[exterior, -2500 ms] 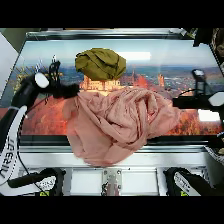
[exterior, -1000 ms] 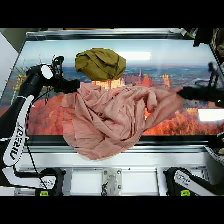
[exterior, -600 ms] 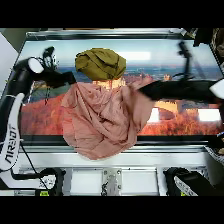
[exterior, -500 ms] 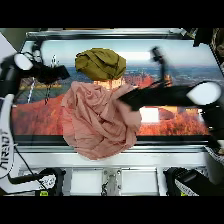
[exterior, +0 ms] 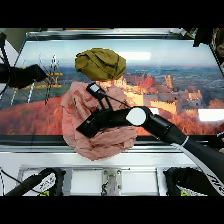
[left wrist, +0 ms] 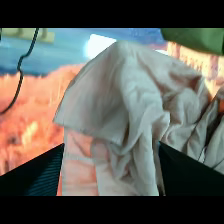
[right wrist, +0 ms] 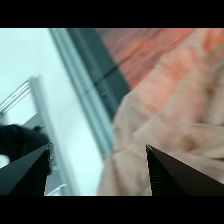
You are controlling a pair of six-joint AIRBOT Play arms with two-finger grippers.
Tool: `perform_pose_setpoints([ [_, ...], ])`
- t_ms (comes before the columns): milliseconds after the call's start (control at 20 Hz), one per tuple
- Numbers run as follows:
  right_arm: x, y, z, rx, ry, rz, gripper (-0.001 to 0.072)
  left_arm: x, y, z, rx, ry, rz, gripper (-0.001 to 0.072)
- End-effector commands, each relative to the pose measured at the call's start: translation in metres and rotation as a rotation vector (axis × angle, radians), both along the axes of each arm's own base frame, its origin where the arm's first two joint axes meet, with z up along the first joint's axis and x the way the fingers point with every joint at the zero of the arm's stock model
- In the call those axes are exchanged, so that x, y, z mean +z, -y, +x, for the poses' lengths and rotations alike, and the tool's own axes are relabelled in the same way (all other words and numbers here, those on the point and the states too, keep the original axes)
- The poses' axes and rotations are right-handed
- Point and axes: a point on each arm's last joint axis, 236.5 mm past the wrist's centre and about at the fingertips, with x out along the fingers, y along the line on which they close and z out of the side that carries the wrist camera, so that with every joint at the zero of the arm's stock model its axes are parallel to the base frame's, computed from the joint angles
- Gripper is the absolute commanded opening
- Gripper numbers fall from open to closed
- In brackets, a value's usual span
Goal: Fold the clothes and pants, and hang the long-sleeved shirts on hangers.
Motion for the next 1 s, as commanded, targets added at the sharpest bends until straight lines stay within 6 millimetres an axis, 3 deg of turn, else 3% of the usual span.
perform_pose_setpoints([
  [0, 0.005, 0.051, 0.058, -0.125, 0.129, -0.074, 0.0629, -0.048, 0.015, -0.039, -0.024, -0.105, -0.019, 0.0626],
  [200, -0.019, 0.145, 0.123, -0.307, 0.102, -0.227, 0.0629, -0.127, 0.084, -0.096, -0.154, -0.28, -0.123, 0.0626],
  [300, -0.035, 0.181, 0.147, -0.381, 0.069, -0.272, 0.0629, -0.164, 0.118, -0.127, -0.227, -0.366, -0.153, 0.0626],
  [400, -0.05, 0.204, 0.164, -0.436, 0.032, -0.29, 0.0629, -0.198, 0.142, -0.154, -0.294, -0.457, -0.146, 0.0626],
  [500, -0.065, 0.212, 0.169, -0.448, -0.002, -0.308, 0.0629, -0.223, 0.162, -0.173, -0.325, -0.525, -0.161, 0.0627],
  [650, -0.082, 0.211, 0.169, -0.437, -0.038, -0.327, 0.0629, -0.238, 0.19, -0.178, -0.317, -0.572, -0.246, 0.0627],
  [900, -0.112, 0.208, 0.176, -0.427, -0.098, -0.355, 0.063, -0.253, 0.197, -0.179, -0.295, -0.609, -0.267, 0.0622],
  [950, -0.119, 0.206, 0.179, -0.425, -0.116, -0.356, 0.063, -0.253, 0.197, -0.178, -0.293, -0.604, -0.265, 0.0417],
])
